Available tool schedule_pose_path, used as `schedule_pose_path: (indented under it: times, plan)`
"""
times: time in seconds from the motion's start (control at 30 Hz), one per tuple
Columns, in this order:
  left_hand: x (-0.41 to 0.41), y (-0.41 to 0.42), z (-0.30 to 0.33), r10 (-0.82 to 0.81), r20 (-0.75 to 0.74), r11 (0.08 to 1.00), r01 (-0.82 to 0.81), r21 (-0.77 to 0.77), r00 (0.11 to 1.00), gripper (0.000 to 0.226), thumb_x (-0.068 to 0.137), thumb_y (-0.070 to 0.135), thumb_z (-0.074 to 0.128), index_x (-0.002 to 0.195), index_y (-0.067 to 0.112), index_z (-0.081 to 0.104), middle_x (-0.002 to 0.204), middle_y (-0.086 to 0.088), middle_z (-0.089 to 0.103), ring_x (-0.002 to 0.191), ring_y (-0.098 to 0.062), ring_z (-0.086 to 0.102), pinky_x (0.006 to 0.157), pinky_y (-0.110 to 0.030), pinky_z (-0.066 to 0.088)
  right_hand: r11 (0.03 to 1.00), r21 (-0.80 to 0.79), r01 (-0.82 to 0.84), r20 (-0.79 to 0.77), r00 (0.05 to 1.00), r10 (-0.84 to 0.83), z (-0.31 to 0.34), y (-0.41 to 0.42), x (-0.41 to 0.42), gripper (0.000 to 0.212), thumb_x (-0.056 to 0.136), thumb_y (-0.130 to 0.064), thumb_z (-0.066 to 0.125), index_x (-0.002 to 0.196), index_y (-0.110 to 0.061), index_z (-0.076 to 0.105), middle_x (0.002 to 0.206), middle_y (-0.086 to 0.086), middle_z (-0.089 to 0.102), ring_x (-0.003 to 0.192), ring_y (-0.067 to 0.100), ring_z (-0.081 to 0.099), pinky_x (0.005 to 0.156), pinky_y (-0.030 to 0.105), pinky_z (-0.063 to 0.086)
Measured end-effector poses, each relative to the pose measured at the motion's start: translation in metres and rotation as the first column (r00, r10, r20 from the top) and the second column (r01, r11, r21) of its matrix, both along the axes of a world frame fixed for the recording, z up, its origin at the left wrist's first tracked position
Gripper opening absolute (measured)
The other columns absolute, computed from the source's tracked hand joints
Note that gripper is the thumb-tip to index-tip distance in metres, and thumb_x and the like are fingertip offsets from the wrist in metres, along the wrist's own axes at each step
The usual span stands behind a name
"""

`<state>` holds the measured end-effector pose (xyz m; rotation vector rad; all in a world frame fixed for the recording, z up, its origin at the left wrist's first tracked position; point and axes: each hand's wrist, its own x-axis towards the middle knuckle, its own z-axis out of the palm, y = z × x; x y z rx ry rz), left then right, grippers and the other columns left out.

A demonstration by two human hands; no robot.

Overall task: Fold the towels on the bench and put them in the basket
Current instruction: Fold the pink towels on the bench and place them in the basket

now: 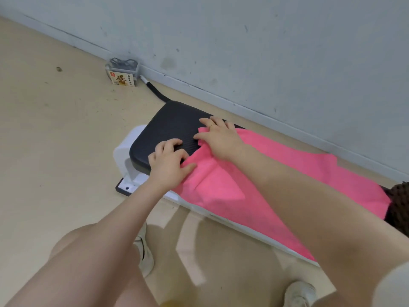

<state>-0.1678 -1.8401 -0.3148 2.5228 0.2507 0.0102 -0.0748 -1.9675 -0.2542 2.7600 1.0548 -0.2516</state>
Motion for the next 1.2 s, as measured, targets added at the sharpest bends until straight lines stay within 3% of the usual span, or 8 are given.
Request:
schedule_pose_path:
  times: [0.17,0.3,0.4,0.57,0.67,0.8,0.97,1.2]
  plan:
    - [0.011,0.022,0.022,-0.036,0.094,0.923,0.069,-0.378,0.995,0.016,0.090,0.029,0.057,0.081,0.017,0.052,0.077,0.002,0.058,0.076,-0.016,0.053,0.064,-0.025,0.035,0.997,-0.074,-0.009,0.246,0.969,0.027,-0.009,0.003,0.033,0.032,0.099,-0.021,0.032,0.122,-0.015,0.055,0.143,0.009,0.036,0.132,0.027,0.030,0.099,0.039,0.028]
    - [0.015,0.040,0.025,-0.036,-0.009,0.849,0.026,-0.527,0.999,0.016,0.090,0.031,0.057,0.086,0.016,0.055,0.078,-0.011,0.063,0.068,-0.017,0.055,0.064,-0.037,0.045,0.976,0.201,0.089,0.257,0.956,-0.140,-0.012,0.017,0.051,0.021,0.086,-0.003,0.043,0.102,-0.007,0.056,0.124,0.011,0.047,0.105,0.031,0.050,0.074,0.039,0.038]
    - [0.017,0.051,0.023,-0.057,-0.077,0.903,0.019,-0.428,0.995,0.017,0.092,0.031,0.053,0.090,0.015,0.056,0.072,0.000,0.057,0.065,-0.014,0.049,0.062,-0.030,0.039,0.856,0.484,0.181,0.117,0.956,-0.269,-0.008,0.033,0.066,0.021,0.079,0.000,0.042,0.094,-0.008,0.054,0.118,0.006,0.054,0.090,0.029,0.055,0.063,0.031,0.035]
    - [0.026,0.079,0.020,0.124,-0.072,0.977,-0.134,-0.163,0.990,0.019,0.091,0.033,0.055,0.088,0.015,0.052,0.072,0.004,0.052,0.071,-0.017,0.048,0.057,-0.028,0.035,0.726,0.639,0.254,-0.040,0.953,-0.299,-0.011,0.072,0.085,0.024,0.078,0.004,0.044,0.094,-0.006,0.058,0.104,0.011,0.063,0.096,0.029,0.057,0.080,0.039,0.046]
    - [0.029,0.090,0.020,0.294,-0.115,0.954,-0.298,-0.022,0.949,0.026,0.088,0.038,0.056,0.096,0.013,0.052,0.087,-0.005,0.057,0.082,-0.027,0.053,0.065,-0.031,0.039,0.726,0.643,0.243,-0.083,0.965,-0.250,-0.019,0.085,0.082,0.035,0.084,0.001,0.044,0.116,-0.008,0.056,0.122,0.012,0.057,0.112,0.029,0.053,0.091,0.033,0.039]
    - [0.028,0.084,0.023,0.408,-0.009,0.901,-0.401,0.166,0.913,0.041,0.090,0.026,0.051,0.123,0.006,0.041,0.116,-0.016,0.053,0.106,-0.035,0.049,0.077,-0.040,0.040,0.752,0.642,0.153,-0.213,0.977,-0.017,-0.034,0.077,0.051,0.060,0.091,-0.004,0.037,0.147,-0.020,0.024,0.154,0.004,0.029,0.138,0.019,0.033,0.113,0.033,0.030]
    - [0.023,0.027,0.025,0.029,0.352,0.990,-0.076,0.122,0.936,0.036,0.085,0.024,0.036,0.105,0.006,0.059,0.108,-0.015,0.057,0.104,-0.036,0.051,0.084,-0.042,0.042,0.737,0.651,0.182,-0.205,0.977,-0.060,-0.022,0.009,0.006,0.043,0.084,-0.017,0.031,0.110,-0.006,0.063,0.111,0.011,0.066,0.105,0.026,0.061,0.095,0.039,0.046]
    - [0.018,-0.124,0.030,-0.511,0.145,0.858,0.514,0.020,0.847,0.046,0.092,0.012,0.041,0.138,0.011,0.035,0.137,-0.011,0.047,0.124,-0.029,0.045,0.101,-0.040,0.037,0.736,0.450,0.506,-0.193,0.860,-0.473,-0.003,-0.175,-0.052,0.025,0.083,0.003,0.048,0.098,-0.004,0.067,0.102,0.011,0.069,0.099,0.028,0.061,0.084,0.030,0.042]
